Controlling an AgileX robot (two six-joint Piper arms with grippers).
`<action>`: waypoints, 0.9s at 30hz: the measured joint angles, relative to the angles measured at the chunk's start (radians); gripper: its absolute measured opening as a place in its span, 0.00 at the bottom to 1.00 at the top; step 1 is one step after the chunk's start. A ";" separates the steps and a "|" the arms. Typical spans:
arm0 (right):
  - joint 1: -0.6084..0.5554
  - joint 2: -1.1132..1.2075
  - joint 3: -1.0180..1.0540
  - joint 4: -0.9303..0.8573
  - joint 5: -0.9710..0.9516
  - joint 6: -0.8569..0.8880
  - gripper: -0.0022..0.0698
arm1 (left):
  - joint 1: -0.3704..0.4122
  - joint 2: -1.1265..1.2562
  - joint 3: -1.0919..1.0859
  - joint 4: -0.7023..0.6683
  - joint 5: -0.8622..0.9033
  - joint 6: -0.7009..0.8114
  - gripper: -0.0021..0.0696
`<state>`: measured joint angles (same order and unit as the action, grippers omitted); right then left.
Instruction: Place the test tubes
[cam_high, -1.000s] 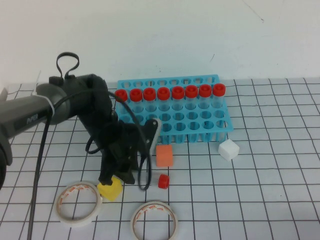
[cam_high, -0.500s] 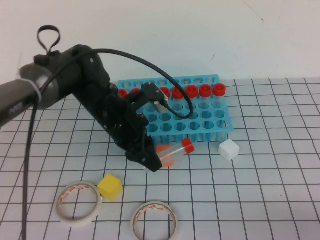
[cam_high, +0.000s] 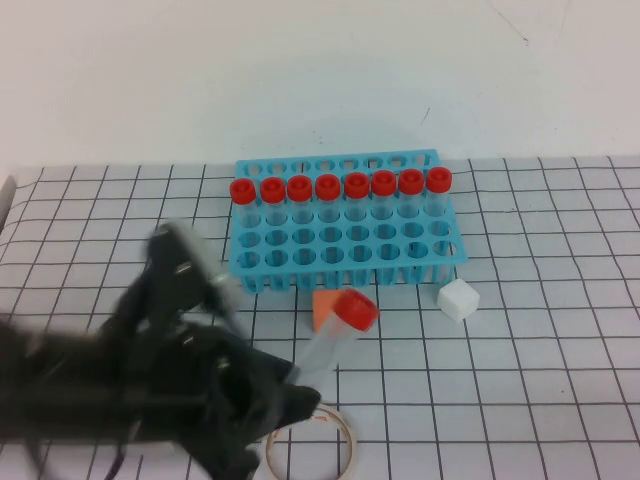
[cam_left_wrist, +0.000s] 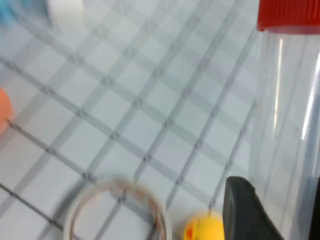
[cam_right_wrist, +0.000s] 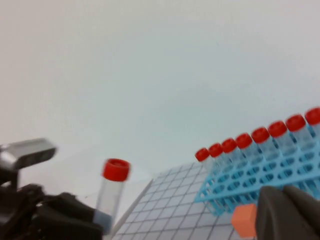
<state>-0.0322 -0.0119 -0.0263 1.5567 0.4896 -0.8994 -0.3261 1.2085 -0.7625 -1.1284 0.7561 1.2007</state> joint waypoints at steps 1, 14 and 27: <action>0.000 0.007 -0.021 0.006 0.007 -0.017 0.03 | -0.007 -0.129 0.107 -0.128 -0.115 0.080 0.33; 0.000 0.474 -0.274 0.124 0.304 -0.444 0.03 | -0.014 -0.794 0.388 -0.495 -0.535 0.325 0.33; 0.222 0.964 -0.627 0.124 0.528 -0.694 0.03 | -0.014 -0.558 0.391 -0.569 -0.330 0.422 0.33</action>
<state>0.1899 0.9521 -0.6531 1.6810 1.0179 -1.5937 -0.3398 0.6503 -0.3716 -1.6973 0.4260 1.6228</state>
